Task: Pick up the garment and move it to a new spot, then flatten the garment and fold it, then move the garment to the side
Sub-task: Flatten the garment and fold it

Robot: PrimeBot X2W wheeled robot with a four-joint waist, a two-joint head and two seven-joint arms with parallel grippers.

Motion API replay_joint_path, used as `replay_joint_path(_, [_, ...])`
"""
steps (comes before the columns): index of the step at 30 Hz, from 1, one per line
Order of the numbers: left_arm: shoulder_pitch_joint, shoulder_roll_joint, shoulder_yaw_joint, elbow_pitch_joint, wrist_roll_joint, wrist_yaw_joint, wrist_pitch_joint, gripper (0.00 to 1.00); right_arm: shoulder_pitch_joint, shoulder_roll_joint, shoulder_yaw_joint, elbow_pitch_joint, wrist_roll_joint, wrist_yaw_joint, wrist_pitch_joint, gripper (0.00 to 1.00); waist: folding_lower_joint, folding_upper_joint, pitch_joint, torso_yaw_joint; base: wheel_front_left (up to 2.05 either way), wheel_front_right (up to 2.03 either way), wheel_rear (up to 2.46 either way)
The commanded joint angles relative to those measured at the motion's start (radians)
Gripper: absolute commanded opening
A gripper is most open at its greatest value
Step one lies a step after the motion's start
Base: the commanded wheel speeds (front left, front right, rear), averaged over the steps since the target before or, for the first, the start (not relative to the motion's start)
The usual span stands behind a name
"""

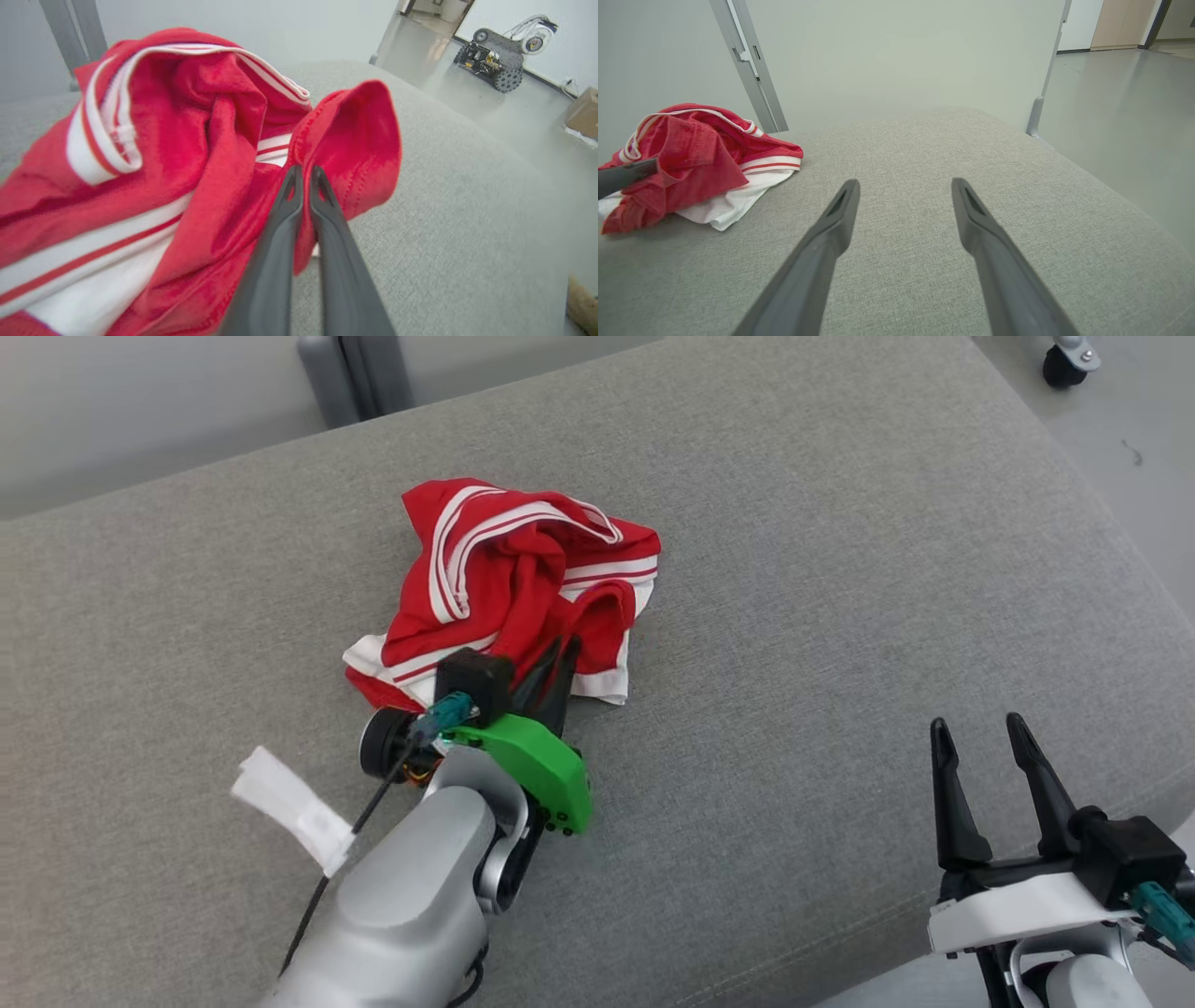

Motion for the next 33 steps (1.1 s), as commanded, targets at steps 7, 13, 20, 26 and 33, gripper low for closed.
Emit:
replay_joint_path(7, [0.236, 0.079, 0.239, -0.327, -0.148, 0.039, -0.016, 0.00, 0.065, 0.000, -0.028, 0.001, 0.007, -0.001, 0.000, 1.00, 0.0000, 0.0000, -0.065, 0.115, 0.00, 0.00, 0.00])
replay_joint_path(13, [0.475, 0.125, 0.436, -0.603, -0.274, 0.124, -0.014, 0.00, 0.079, -0.001, -0.031, -0.005, -0.005, -0.001, 0.000, 1.00, 0.0000, 0.0000, -0.099, 0.185, 0.00, 0.00, 0.00])
replay_joint_path(20, [0.631, 0.173, 0.582, -0.625, -0.283, 0.201, -0.014, 0.00, 0.088, -0.001, -0.032, -0.006, -0.018, -0.001, 0.000, 1.00, 0.0000, 0.0000, -0.120, 0.239, 0.00, 0.00, 0.00])
replay_joint_path(26, [0.654, 0.217, 0.591, -0.520, -0.213, 0.240, -0.010, 1.00, 0.091, -0.001, -0.029, 0.004, -0.022, -0.001, 0.000, 1.00, 0.0000, 0.0000, -0.125, 0.262, 0.00, 0.00, 0.00])
replay_joint_path(33, [0.676, 0.286, 0.573, -0.494, -0.103, 0.316, -0.004, 1.00, 0.088, -0.001, -0.023, 0.006, -0.017, -0.001, 0.000, 1.00, 0.0000, 0.0000, -0.120, 0.260, 0.00, 0.00, 0.00])
